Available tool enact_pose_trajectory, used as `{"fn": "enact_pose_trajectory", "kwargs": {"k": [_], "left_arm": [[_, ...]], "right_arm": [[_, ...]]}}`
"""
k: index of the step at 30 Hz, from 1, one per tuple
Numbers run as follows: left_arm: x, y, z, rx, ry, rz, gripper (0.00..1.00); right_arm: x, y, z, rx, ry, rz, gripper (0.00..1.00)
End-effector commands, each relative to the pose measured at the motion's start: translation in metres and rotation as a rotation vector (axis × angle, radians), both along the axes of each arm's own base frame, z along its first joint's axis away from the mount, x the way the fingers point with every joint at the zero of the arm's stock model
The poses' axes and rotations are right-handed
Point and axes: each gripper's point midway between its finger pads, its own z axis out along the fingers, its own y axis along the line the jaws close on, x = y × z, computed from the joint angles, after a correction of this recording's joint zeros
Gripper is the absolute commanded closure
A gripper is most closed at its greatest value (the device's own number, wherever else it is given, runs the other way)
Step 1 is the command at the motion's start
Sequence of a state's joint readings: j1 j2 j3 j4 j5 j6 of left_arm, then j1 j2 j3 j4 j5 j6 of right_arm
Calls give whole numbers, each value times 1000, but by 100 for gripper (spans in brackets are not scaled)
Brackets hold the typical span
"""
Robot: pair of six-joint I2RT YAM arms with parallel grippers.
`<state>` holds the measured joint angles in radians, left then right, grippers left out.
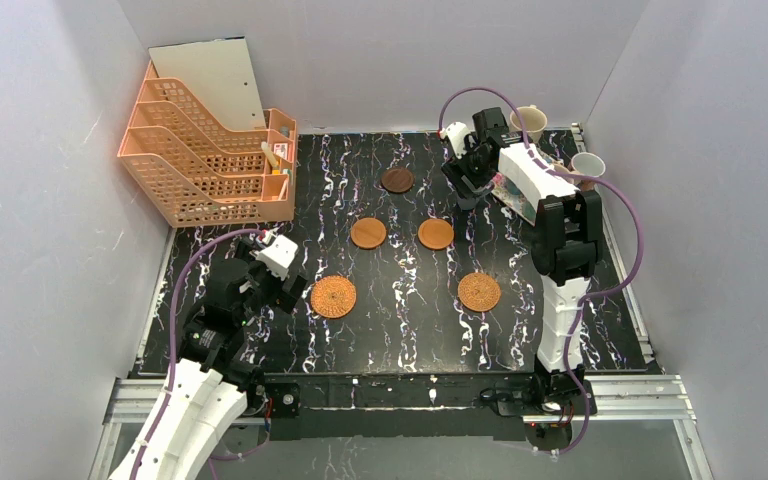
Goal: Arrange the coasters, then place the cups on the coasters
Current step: Place the cup at the center of the board.
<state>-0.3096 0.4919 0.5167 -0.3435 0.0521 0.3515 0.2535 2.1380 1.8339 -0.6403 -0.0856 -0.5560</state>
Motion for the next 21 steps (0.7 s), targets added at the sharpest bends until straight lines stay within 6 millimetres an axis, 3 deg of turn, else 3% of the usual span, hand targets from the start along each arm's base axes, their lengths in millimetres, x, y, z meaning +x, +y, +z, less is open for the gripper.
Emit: {"fn": "enact_pose_trajectory", "kwargs": {"k": [1, 5, 12, 15, 21], "left_arm": [[0, 2, -1, -2, -5, 8, 2], [0, 2, -2, 0, 0, 10, 2], [1, 3, -2, 1, 0, 15, 2], [1, 3, -2, 2, 0, 15, 2], [0, 4, -1, -1, -4, 15, 2]], "right_arm": [[2, 1, 25, 23, -69, 3, 4], [-10, 7, 39, 60, -75, 38, 2], [-50, 19, 79, 221, -125, 130, 2], [-51, 19, 85, 272, -189, 129, 2], [-48, 7, 77, 316, -253, 60, 2]]}}
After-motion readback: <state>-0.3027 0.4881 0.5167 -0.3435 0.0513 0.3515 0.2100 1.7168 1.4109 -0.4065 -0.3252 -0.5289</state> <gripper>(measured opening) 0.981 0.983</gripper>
